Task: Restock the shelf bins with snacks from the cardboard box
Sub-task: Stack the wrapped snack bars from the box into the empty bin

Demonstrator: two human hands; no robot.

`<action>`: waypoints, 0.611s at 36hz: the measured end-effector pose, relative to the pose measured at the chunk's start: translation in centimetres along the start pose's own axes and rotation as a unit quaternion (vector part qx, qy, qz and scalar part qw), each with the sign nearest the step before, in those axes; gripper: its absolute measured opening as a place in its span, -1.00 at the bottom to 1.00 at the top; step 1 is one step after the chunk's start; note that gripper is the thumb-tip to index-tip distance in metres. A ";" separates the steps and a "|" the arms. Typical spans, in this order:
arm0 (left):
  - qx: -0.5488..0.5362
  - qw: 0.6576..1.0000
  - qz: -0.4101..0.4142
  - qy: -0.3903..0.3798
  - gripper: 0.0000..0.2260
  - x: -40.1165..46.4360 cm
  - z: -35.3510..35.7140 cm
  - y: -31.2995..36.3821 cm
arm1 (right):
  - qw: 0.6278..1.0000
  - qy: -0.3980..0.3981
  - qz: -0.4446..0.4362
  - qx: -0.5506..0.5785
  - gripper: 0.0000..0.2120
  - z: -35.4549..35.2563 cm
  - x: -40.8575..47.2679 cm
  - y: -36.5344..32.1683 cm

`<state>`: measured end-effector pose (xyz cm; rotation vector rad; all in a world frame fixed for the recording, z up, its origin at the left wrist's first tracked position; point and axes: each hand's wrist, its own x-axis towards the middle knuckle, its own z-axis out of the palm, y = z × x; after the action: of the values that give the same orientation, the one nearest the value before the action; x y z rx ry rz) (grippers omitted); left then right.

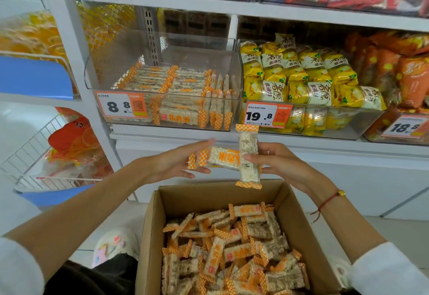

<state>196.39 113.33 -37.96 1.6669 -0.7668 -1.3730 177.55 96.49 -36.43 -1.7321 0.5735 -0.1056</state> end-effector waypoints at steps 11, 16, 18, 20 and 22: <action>-0.036 0.997 0.014 0.072 -0.59 0.1 -0.1 0.0 | 0.953 0.249 -0.166 -0.044 -0.80 1.1 0.0 -1.7; -0.058 0.996 0.022 0.060 -0.59 -0.5 -0.2 0.2 | 0.800 0.299 -0.340 -0.394 -0.73 1.6 -0.1 -2.0; -0.071 0.996 0.026 0.041 -0.61 -0.6 0.0 0.6 | 0.757 0.263 -0.360 -0.478 -0.65 2.1 0.5 -1.6; -0.092 0.995 0.034 0.025 -0.63 -0.8 0.1 0.9 | 0.779 0.218 -0.356 -0.468 -0.64 2.4 0.8 -1.4; -0.115 0.992 0.039 0.019 -0.64 -1.1 0.1 1.1 | 0.840 0.148 -0.327 -0.407 -0.61 2.4 0.6 -1.5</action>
<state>196.09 113.71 -36.49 1.4637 -0.6213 -1.3188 179.43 98.59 -35.73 -2.7306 0.2074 -0.7101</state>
